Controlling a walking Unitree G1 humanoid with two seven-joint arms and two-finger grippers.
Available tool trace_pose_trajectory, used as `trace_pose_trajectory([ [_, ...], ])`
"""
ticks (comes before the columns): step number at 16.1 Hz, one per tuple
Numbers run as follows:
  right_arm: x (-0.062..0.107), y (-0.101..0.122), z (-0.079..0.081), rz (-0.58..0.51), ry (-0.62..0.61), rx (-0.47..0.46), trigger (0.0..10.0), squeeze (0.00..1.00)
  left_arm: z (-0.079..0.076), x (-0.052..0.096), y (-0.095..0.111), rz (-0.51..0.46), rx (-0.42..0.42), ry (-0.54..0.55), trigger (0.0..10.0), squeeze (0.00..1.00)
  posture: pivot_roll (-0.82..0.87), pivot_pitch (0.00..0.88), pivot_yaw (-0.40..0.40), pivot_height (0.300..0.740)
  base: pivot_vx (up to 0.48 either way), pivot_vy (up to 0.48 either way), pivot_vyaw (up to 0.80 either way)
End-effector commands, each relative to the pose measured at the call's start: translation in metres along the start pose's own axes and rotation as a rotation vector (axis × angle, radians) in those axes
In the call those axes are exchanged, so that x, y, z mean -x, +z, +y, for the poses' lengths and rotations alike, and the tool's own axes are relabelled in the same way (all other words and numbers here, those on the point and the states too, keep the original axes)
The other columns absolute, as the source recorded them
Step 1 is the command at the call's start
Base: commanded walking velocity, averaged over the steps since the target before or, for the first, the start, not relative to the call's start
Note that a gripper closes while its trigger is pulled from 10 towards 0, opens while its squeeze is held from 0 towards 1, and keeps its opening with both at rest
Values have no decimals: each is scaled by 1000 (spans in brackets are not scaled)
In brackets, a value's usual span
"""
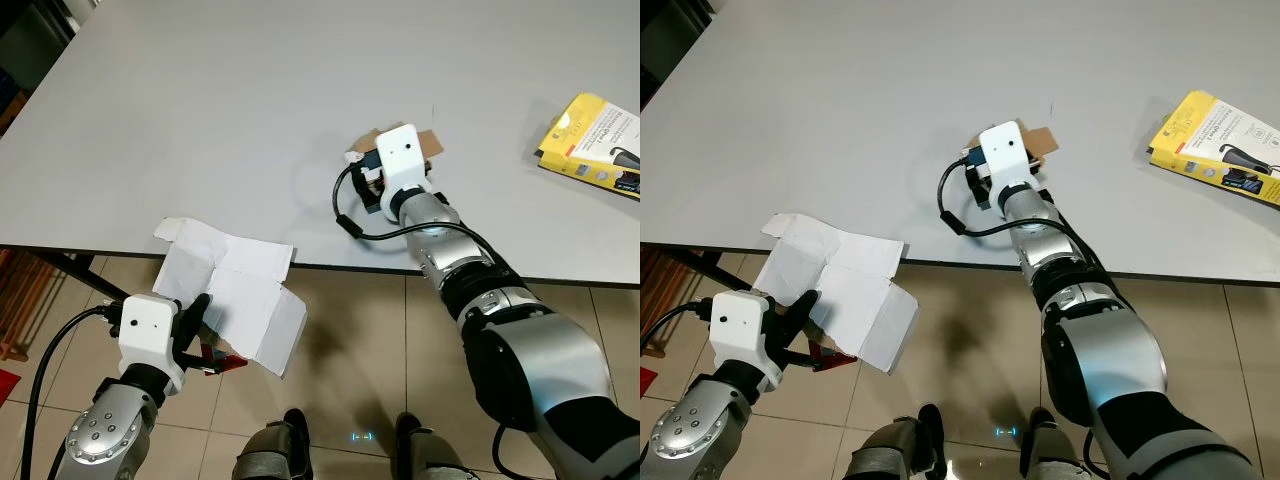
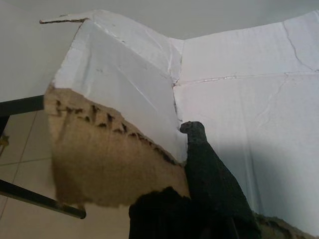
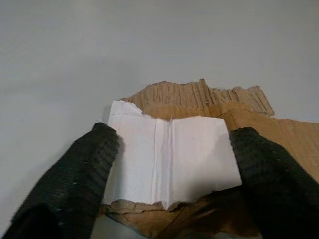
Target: Picking trash to rubbish bin
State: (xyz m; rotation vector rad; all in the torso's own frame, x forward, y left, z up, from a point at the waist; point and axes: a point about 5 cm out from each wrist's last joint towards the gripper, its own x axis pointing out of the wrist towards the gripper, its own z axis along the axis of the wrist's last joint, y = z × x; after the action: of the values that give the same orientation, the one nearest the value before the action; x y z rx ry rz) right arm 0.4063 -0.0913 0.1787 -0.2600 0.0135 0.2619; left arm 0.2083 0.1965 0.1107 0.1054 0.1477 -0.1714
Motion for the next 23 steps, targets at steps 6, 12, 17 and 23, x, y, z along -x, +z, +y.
trace_pose_trajectory([
  [6, 2, -7, 3, 2, 23, -44, 0, 0, 4, 3, -6, 44, 0, 15, 10000, 0, 139, 280, 142, 740, 0, 0, 0],
  [12, 3, -10, 4, 11, 31, -41, 0, 0, 5, 3, -6, 42, 0, 15, 10000, 0, 138, 270, 141, 740, 0, 0, 0],
  [17, 4, -14, 3, 25, 32, -46, 0, 0, 4, 1, -6, 36, 0, 16, 10000, 0, 134, 265, 139, 740, 0, 0, 0],
  [23, 4, -12, 0, 7, 14, -60, 0, 0, 5, 1, -6, 36, -2, 21, 10000, 0, 139, 266, 140, 740, 0, 0, 0],
])
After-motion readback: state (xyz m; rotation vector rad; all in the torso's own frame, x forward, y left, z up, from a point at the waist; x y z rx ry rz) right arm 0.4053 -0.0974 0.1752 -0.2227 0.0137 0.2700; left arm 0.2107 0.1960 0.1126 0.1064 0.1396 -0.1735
